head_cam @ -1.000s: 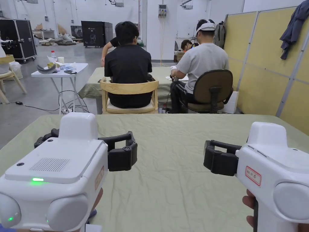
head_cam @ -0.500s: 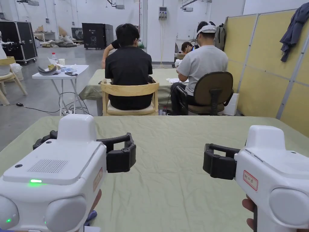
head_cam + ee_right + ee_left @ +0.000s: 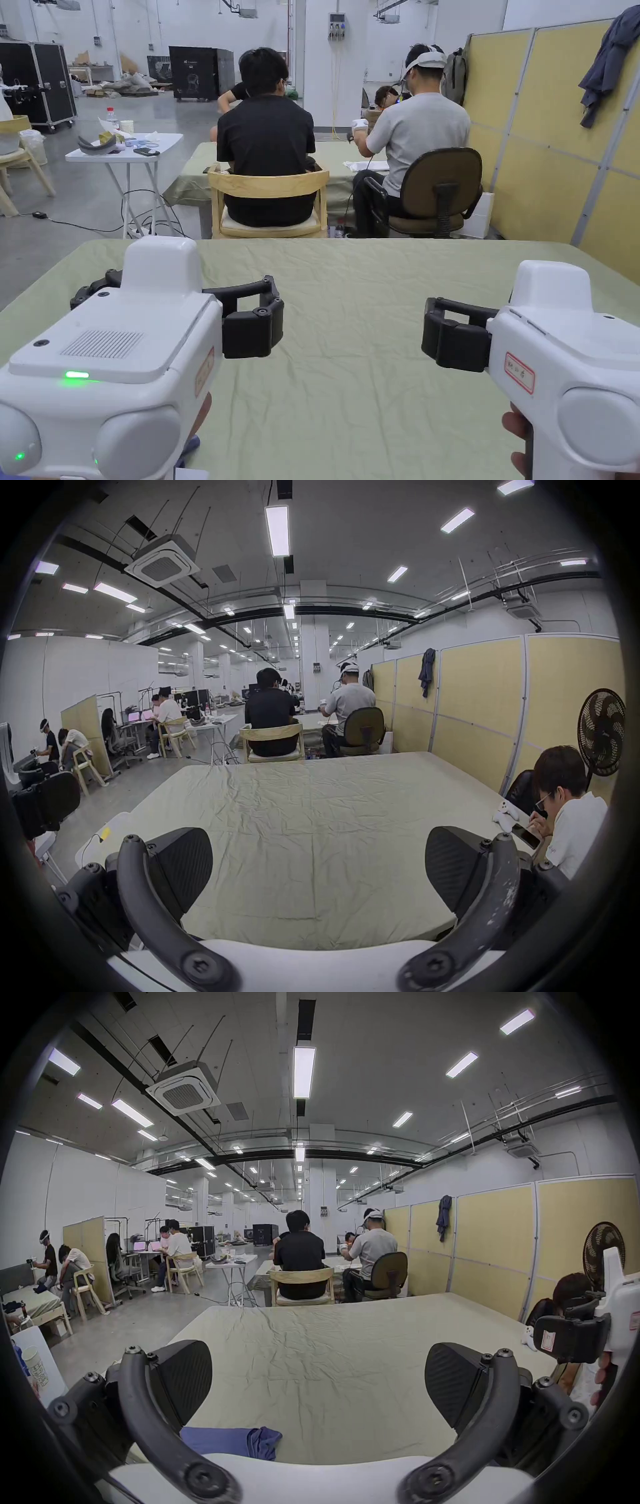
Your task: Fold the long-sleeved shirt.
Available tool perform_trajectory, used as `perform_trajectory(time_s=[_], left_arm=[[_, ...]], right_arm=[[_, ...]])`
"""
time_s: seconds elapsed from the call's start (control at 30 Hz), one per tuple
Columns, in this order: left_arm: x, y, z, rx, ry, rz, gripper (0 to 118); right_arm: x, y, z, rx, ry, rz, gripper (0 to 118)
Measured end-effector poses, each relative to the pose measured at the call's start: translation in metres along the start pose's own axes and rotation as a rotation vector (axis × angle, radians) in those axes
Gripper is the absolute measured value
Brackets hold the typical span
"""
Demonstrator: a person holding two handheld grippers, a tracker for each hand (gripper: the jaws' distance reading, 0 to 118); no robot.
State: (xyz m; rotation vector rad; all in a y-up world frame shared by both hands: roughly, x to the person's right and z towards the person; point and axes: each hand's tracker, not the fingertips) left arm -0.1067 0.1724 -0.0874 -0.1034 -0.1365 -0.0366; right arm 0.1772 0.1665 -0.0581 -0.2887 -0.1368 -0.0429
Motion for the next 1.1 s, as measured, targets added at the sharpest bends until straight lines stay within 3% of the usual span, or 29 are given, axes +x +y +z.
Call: perform_trajectory(time_s=[0.83,1.1], left_arm=[[0.0033,0.0001,-0.0012,-0.004,-0.018,-0.007,118],[0.0041,0.0006,-0.0019,-0.007,-0.020,-0.011,118]], right_arm=[[0.0001,0.0012,0.0004,0.043,-0.050,0.021,118],[0.0001,-0.0013,-0.0031,0.029,-0.026,0.014,118]])
